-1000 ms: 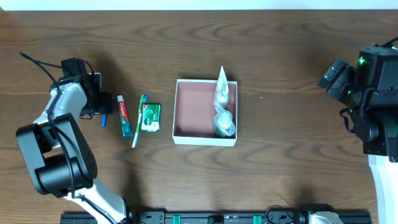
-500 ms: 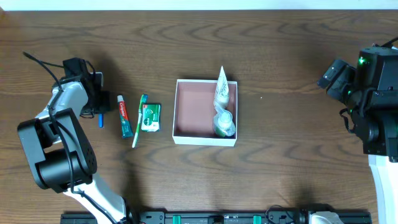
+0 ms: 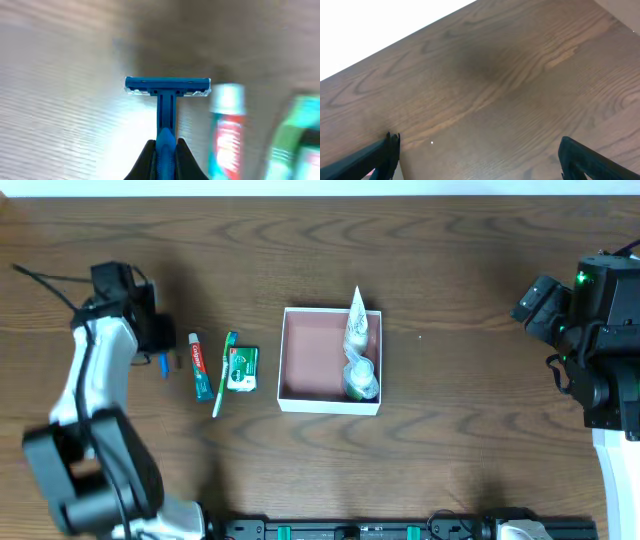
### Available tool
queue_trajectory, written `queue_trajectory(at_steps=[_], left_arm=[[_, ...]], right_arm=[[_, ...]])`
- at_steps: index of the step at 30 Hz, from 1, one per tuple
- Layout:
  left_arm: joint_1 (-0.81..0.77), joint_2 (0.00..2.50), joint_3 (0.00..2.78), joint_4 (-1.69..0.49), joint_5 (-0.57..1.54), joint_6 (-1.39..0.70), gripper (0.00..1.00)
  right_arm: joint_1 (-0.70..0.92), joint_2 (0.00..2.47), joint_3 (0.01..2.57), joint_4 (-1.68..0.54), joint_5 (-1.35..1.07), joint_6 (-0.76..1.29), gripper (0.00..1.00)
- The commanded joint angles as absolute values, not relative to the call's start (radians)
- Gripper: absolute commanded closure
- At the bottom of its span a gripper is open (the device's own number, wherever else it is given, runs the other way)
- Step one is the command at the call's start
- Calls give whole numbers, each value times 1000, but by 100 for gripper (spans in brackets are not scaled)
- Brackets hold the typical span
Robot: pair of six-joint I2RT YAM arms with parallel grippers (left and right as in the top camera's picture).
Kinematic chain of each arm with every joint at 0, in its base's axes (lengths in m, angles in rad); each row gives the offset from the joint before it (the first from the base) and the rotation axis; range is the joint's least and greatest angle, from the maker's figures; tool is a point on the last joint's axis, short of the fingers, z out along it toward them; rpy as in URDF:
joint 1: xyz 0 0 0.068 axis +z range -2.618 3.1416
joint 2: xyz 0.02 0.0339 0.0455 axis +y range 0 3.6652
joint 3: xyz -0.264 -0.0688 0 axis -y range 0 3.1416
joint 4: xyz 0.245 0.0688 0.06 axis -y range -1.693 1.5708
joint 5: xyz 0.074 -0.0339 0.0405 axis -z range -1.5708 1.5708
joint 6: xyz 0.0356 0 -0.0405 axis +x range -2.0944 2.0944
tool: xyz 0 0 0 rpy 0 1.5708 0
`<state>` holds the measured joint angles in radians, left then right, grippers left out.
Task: Pack container
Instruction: 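Carry the razor into the box and release it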
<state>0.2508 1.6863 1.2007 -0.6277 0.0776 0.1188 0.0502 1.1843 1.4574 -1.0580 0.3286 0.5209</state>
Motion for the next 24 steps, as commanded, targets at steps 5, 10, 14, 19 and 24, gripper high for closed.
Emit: queue_trajectory(at_steps=[5, 10, 14, 19, 24], left_arm=[[12, 1411, 1205, -647, 228, -22, 94], [-187, 1374, 1202, -651, 224, -60, 94], [-306, 1422, 1196, -652, 224, -166, 94], [-400, 1536, 1196, -643, 216, -209, 94], [-453, 1666, 1196, -642, 112, -248, 94]], right_arm=[[43, 1184, 1461, -1059, 332, 538, 1], [43, 1184, 1461, -1059, 332, 538, 1], [43, 1184, 1461, -1059, 332, 538, 1], [43, 1184, 1461, -1059, 332, 538, 1], [43, 1184, 1461, -1059, 332, 538, 1]])
